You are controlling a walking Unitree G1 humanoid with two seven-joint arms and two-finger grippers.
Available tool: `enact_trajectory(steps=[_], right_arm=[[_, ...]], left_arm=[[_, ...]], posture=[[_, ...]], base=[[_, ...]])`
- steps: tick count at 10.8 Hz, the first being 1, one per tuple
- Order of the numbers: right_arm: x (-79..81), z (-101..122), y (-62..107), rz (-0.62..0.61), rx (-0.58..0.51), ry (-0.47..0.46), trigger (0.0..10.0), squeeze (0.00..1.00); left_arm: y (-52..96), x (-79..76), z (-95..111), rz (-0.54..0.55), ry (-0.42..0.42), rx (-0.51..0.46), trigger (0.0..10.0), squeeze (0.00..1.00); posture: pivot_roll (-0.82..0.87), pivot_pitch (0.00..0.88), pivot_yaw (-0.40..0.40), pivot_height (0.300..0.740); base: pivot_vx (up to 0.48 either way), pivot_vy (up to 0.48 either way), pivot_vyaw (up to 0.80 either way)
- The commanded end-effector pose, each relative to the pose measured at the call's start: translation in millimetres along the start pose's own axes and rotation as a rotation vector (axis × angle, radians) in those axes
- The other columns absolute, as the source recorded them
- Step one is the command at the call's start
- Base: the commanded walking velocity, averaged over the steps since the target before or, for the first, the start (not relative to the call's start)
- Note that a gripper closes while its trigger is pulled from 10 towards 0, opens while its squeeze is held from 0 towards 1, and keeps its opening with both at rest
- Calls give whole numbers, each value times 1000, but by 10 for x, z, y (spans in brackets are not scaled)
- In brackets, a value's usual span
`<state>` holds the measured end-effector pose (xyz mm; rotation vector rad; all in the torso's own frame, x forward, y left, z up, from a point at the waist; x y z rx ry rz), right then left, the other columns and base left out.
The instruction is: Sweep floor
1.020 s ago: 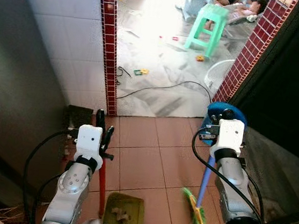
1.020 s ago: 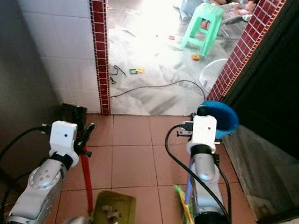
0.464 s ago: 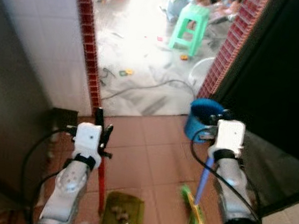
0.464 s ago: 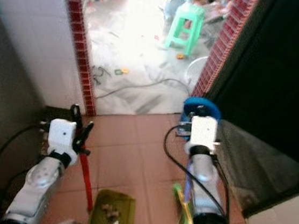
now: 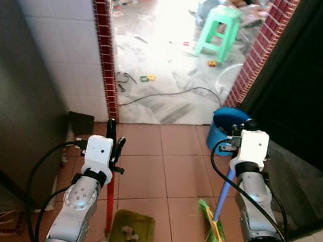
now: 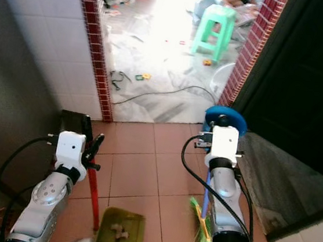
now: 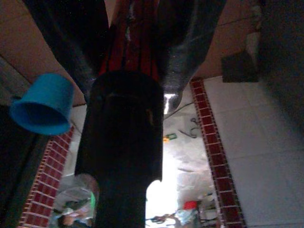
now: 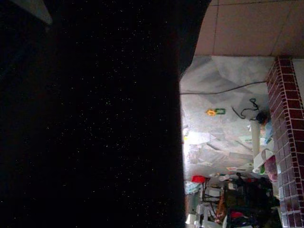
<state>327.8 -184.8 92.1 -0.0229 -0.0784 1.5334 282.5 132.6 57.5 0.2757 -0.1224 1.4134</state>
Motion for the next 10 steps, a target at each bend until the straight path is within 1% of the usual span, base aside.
enact_trajectory(steps=[1,2,3,5,6,7,8,9,10], right_arm=[[-23,70,-25,-18,-21,-24,10000,0],[-23,81,-37,-31,-18,-66,10000,0],[-3,114,-60,-23,-25,-70,10000,0],[0,125,-72,-23,-27,-74,10000,0],[-8,140,-89,-30,-27,-102,10000,0],[-14,152,-106,-41,-26,-130,10000,0],[-34,193,-127,-60,-35,-160,10000,0],[-36,198,-123,-58,-38,-170,10000,0],[-55,175,-82,-59,-34,-182,10000,0]], left_arm=[[-43,135,167,77,-19,-77,10000,0],[-61,219,227,135,-28,-103,10000,0],[-71,271,233,174,-32,-102,10000,0],[-56,348,147,238,-49,-73,10000,0],[-51,376,94,274,-55,-58,10000,0],[-58,364,56,272,-45,-49,10000,0],[-61,352,41,265,-52,-51,10000,0],[-66,324,72,242,-87,-69,10000,0],[-62,262,209,198,-133,-128,10000,0]], posture=[[-48,0,-6,740],[-48,0,-4,740],[-49,0,-4,740],[-52,0,-3,740],[-56,0,0,740],[-59,0,0,740],[-62,0,1,740],[-63,0,3,740],[-59,0,6,740]], base=[[0,0,0],[0,0,0],[0,0,0],[0,0,0],[0,0,0],[0,0,0],[0,0,0],[0,0,0],[0,0,0]])
Point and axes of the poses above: a point about 5 cm out from each wrist's last joint towards the gripper, its own y axis pointing back from the gripper into the wrist, its own z axis along the axis of the wrist's last joint, x = y × z, the point moved 3 cm from there along -y, pointing out of the wrist towards the gripper, and after that the axes turned 12 degrees about -y, right-handed, at the moved point
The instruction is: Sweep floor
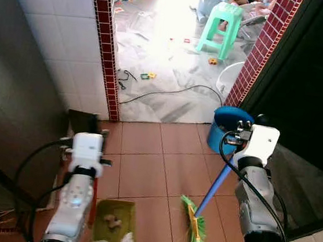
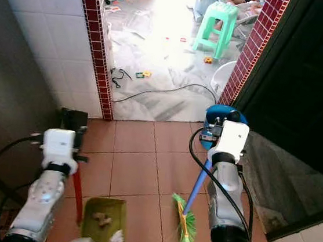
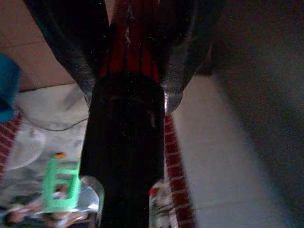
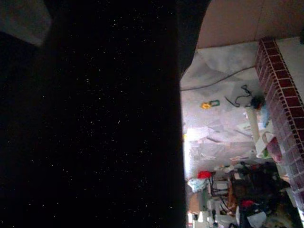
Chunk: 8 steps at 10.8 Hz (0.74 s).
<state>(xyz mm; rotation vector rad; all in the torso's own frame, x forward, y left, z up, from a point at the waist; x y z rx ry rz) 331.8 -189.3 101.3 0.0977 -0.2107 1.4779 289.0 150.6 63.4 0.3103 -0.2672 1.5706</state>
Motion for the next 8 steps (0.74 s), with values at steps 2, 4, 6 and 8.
enact_trajectory(steps=[2,4,6,8], right_arm=[[22,44,97,34,-19,-1,10000,0],[-44,-28,307,48,7,32,10000,0],[-173,-70,435,15,34,38,10000,0],[-213,-68,444,-4,41,48,10000,0]], left_arm=[[-7,115,224,10,-25,-96,10000,0],[92,93,153,-39,-63,-81,10000,0],[157,112,69,-49,-81,-57,10000,0],[163,110,89,-56,-78,-56,10000,0]], posture=[[-62,0,19,740],[-68,0,30,740],[-73,0,35,740],[-72,0,35,740]], base=[[0,0,0],[0,0,0],[0,0,0],[0,0,0]])
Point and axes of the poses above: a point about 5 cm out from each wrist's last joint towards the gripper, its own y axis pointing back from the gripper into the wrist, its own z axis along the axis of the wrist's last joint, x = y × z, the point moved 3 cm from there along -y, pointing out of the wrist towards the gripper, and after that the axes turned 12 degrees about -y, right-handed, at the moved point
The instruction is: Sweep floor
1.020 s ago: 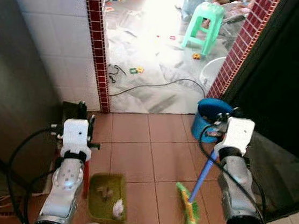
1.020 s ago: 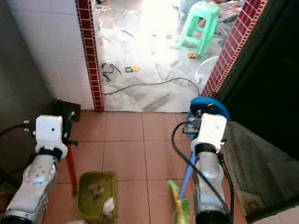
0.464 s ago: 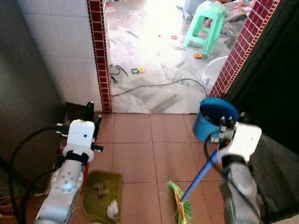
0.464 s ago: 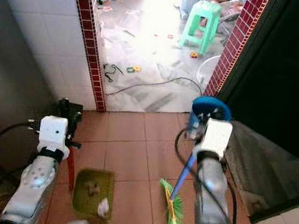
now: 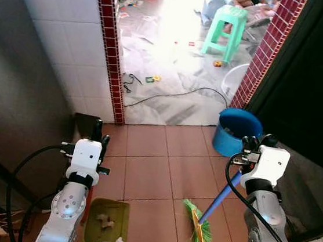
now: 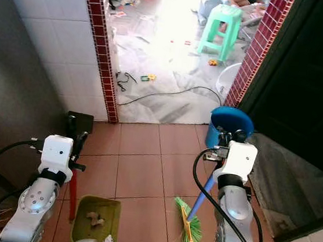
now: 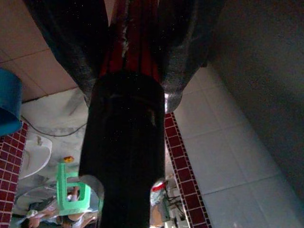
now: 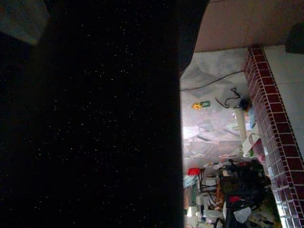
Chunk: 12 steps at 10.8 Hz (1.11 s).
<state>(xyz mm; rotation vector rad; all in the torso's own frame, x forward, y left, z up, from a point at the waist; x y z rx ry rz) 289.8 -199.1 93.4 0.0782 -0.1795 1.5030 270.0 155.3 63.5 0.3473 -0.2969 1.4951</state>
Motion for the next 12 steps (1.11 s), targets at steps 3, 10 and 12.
enact_trajectory(steps=[3,10,12], right_arm=[[-74,-40,56,-22,48,35,10000,0],[-11,-71,1,-18,63,37,10000,0],[-5,-70,-11,-1,73,50,10000,0]], left_arm=[[30,34,109,5,-12,-39,10000,0],[30,26,59,44,17,-12,10000,0],[19,28,78,66,26,-15,10000,0]], posture=[[-70,0,30,740],[-69,0,18,740],[-61,0,-15,740]], base=[[0,0,0],[0,0,0],[0,0,0]])
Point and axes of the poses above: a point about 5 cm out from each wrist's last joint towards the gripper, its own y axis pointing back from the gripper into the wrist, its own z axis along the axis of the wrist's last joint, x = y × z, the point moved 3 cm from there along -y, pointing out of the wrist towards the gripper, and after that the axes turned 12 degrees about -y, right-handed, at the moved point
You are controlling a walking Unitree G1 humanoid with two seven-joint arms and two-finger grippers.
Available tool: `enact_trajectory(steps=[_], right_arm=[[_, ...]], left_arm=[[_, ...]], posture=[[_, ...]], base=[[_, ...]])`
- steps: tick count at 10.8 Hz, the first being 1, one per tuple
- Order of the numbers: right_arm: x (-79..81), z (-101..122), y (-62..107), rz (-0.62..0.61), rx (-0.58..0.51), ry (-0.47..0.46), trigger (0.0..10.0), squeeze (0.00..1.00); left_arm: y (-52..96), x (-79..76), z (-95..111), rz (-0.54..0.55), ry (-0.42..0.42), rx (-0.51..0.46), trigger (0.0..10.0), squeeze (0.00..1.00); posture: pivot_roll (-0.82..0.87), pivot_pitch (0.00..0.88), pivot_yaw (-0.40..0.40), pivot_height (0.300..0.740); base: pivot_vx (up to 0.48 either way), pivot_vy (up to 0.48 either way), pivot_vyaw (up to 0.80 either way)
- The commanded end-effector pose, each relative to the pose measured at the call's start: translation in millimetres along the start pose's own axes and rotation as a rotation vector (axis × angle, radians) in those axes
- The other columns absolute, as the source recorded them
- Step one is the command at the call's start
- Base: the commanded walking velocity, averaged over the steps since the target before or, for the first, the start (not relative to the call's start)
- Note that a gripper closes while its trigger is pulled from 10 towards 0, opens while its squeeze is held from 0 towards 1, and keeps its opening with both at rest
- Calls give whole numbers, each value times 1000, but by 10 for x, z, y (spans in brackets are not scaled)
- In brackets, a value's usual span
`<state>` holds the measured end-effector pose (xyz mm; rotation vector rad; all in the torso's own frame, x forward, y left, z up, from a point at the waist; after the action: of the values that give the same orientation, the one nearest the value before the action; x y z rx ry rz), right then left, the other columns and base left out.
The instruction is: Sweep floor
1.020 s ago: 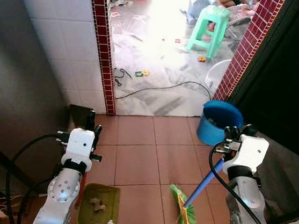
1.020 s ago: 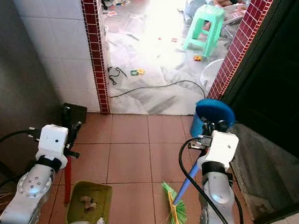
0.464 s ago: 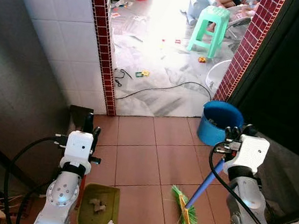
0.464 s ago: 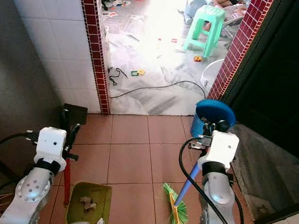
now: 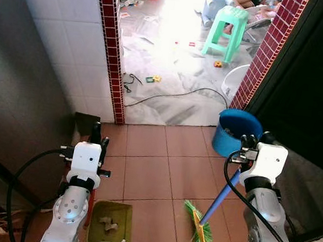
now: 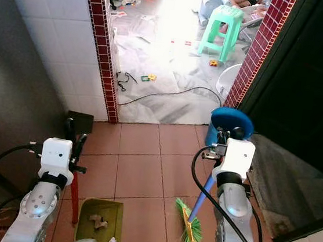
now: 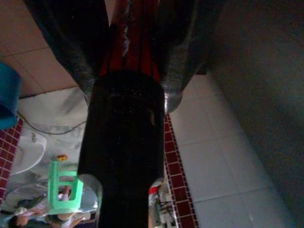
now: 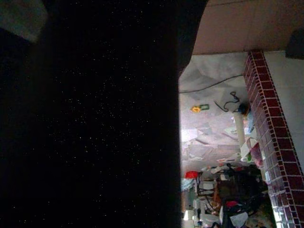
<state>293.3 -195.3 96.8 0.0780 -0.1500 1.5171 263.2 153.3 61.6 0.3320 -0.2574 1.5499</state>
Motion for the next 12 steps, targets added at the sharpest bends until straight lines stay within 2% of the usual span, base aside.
enact_trajectory(steps=[1,4,12], right_arm=[[-46,-93,2,0,60,37,10000,0],[32,-113,-27,19,66,36,10000,0],[53,-127,-17,16,66,43,10000,0]], left_arm=[[-49,50,91,36,-6,-36,10000,0],[-45,40,94,33,-7,-36,10000,0],[-60,46,70,26,-9,-30,10000,0]], posture=[[-56,0,-35,740],[-45,0,-35,740],[-51,0,-19,740]], base=[[0,0,0],[0,0,0],[0,0,0]])
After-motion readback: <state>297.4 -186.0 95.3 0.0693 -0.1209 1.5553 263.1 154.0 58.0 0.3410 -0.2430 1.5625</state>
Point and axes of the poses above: a point about 5 cm out from each wrist's last joint towards the gripper, its own y axis pointing back from the gripper into the wrist, its own z axis along the axis of the wrist's last joint, x = y × z, the point moved 3 cm from there along -y, pointing out of the wrist towards the gripper, and after that the axes turned 12 degrees about -y, right-handed, at the moved point
